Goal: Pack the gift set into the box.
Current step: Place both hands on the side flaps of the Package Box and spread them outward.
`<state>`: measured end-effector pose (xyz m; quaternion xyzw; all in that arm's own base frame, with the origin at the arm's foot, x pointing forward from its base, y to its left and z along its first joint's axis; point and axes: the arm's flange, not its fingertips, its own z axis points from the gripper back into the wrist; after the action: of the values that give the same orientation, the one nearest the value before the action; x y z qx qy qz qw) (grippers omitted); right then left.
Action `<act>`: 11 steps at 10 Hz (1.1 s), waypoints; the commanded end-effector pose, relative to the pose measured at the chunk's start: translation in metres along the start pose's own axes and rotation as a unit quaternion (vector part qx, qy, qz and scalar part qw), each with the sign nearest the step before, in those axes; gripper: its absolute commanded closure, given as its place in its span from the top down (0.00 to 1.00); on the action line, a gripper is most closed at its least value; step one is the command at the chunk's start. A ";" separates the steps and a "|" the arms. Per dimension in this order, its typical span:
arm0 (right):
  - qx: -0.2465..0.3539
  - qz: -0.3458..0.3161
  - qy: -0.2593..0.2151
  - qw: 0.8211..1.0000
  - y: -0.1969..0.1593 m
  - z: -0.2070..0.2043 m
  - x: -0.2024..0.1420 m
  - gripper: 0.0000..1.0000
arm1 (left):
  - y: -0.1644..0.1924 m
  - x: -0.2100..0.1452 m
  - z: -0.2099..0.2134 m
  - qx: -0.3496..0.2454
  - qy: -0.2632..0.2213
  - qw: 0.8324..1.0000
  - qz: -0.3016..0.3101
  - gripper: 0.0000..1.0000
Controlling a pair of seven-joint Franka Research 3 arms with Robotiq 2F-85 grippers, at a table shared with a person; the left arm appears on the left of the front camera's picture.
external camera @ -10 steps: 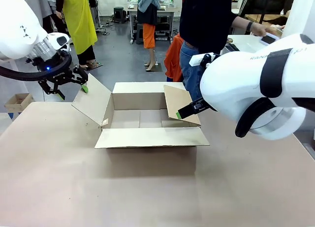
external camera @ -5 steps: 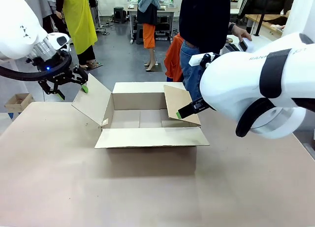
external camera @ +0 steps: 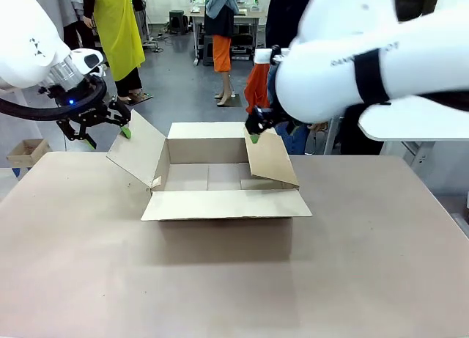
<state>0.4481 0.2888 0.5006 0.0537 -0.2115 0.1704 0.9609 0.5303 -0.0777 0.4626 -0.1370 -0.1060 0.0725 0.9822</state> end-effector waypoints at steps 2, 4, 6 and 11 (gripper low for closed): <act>-0.074 -0.043 0.103 0.991 0.064 -0.050 0.073 1.00 | -0.001 0.000 0.002 0.006 -0.005 1.000 0.005 1.00; -0.161 -0.054 0.150 0.974 0.081 -0.098 0.089 1.00 | -0.001 0.000 0.002 0.006 -0.005 1.000 0.005 1.00; -0.237 -0.077 0.146 0.957 0.078 -0.125 0.088 1.00 | -0.001 0.000 0.002 0.006 -0.005 1.000 0.005 1.00; -0.353 -0.103 0.129 0.921 0.048 -0.133 0.078 1.00 | -0.001 0.000 0.002 0.006 -0.005 1.000 0.005 1.00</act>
<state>0.5533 0.3808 0.4111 -0.2621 -0.1107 0.0141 0.9586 0.5305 -0.0776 0.4626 -0.1369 -0.1061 0.0725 0.9822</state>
